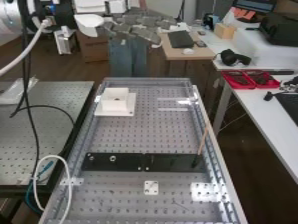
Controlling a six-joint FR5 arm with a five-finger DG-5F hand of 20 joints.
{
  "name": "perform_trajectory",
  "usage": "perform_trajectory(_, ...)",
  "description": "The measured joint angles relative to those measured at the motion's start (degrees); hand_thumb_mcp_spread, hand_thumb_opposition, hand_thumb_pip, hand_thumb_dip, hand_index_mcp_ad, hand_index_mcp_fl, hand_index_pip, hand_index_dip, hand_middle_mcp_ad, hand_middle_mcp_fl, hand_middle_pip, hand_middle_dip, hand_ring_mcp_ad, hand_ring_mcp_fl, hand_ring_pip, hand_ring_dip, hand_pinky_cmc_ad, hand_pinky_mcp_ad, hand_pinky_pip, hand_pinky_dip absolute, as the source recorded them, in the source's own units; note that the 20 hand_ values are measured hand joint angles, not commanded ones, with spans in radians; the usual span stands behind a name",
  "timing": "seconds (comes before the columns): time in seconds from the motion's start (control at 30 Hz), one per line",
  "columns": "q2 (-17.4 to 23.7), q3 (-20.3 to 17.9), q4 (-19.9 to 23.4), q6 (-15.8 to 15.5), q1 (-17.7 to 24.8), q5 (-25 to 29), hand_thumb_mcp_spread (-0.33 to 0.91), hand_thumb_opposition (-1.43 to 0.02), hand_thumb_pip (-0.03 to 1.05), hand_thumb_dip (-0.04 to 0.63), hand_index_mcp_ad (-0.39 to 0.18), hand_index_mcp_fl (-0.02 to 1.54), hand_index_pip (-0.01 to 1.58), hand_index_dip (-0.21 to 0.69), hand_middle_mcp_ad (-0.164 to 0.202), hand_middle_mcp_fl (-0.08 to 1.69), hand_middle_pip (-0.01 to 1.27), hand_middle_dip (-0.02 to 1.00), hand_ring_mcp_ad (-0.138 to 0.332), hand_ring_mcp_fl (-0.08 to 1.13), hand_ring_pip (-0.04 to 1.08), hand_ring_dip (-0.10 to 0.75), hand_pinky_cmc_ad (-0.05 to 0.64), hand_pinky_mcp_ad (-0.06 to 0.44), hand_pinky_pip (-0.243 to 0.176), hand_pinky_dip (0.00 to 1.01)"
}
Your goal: Grab the bearing and place it in the white container
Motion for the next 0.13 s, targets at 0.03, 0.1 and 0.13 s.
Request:
perform_trajectory(0.03,0.1,-0.1,0.1,0.0,0.0,0.0,0.32,-0.73,0.42,0.173,-0.134,0.19,0.11,0.169,0.066,0.04,0.13,0.21,0.126,0.00,0.09,0.096,0.412,0.293,-0.089,0.28)
perform_trajectory(0.1,0.3,-0.3,0.3,-0.1,0.0,0.2,0.32,-0.73,0.42,0.173,-0.133,0.19,0.11,0.169,0.066,0.04,0.13,0.21,0.126,0.00,0.09,0.096,0.412,0.297,-0.089,0.28)
perform_trajectory(0.13,0.3,-0.3,0.4,-0.1,-0.1,0.2,0.32,-0.73,0.42,0.173,-0.136,0.19,0.11,0.169,0.066,0.04,0.13,0.21,0.126,0.00,0.09,0.096,0.412,0.297,-0.089,0.28)
